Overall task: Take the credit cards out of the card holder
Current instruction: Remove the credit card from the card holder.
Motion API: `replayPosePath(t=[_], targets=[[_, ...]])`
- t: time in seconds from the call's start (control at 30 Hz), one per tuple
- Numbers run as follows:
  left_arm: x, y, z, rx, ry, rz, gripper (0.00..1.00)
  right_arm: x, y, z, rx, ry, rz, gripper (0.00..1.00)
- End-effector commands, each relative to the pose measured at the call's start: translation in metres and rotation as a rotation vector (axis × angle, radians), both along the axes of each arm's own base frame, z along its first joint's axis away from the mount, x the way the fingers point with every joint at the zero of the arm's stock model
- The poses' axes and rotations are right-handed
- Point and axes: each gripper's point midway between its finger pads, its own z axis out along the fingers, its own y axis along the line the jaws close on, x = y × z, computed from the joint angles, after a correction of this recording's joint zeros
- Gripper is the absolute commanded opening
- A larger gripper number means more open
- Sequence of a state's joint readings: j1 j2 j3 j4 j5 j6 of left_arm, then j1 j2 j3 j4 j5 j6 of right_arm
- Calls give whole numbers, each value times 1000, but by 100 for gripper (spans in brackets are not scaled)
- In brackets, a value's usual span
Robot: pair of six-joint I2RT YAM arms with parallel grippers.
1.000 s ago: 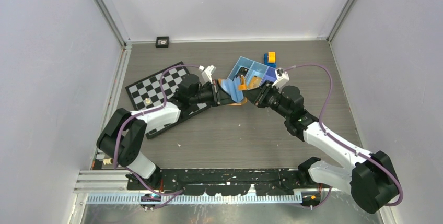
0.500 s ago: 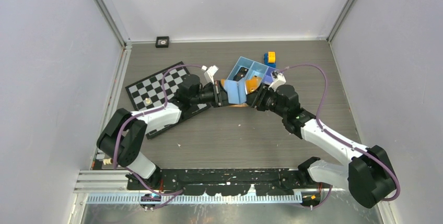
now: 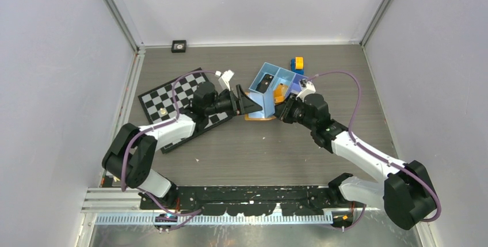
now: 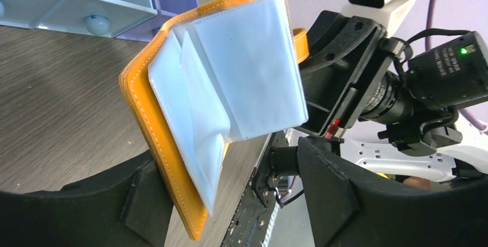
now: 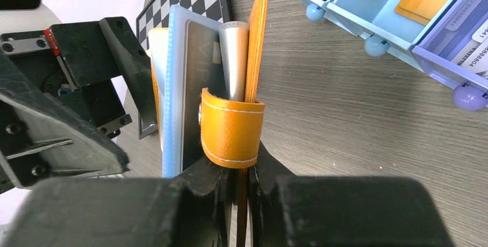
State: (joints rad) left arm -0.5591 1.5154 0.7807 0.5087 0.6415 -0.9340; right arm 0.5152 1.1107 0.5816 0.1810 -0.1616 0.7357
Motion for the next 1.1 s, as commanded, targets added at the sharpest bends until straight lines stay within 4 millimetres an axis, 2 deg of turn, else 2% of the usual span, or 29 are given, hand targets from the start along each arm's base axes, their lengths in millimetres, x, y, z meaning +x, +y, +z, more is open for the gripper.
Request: replayPosePath(t=[0.0,0.17,0.3,0.57,0.7,1.07], targets=[[-1,3,30,-69,-112,7,79,8,8,27,38,-70,18,16],[2,1,21,-54,-87,3,88,6,18,27,49,-68,66,14],[3,-3,16,-52,-59,-12,91,4,24,22,-6,-71,65,14],[2,0,21,-50,-82,-4,88,5,24,13,-169,-98,9,14],[2,-1,19,-47,-79,-4,91,3,23,11,-247,-111,-6,14],[2,-1,21,-57,-75,-10,88,-6,39,2,-463,-157,-1,13]])
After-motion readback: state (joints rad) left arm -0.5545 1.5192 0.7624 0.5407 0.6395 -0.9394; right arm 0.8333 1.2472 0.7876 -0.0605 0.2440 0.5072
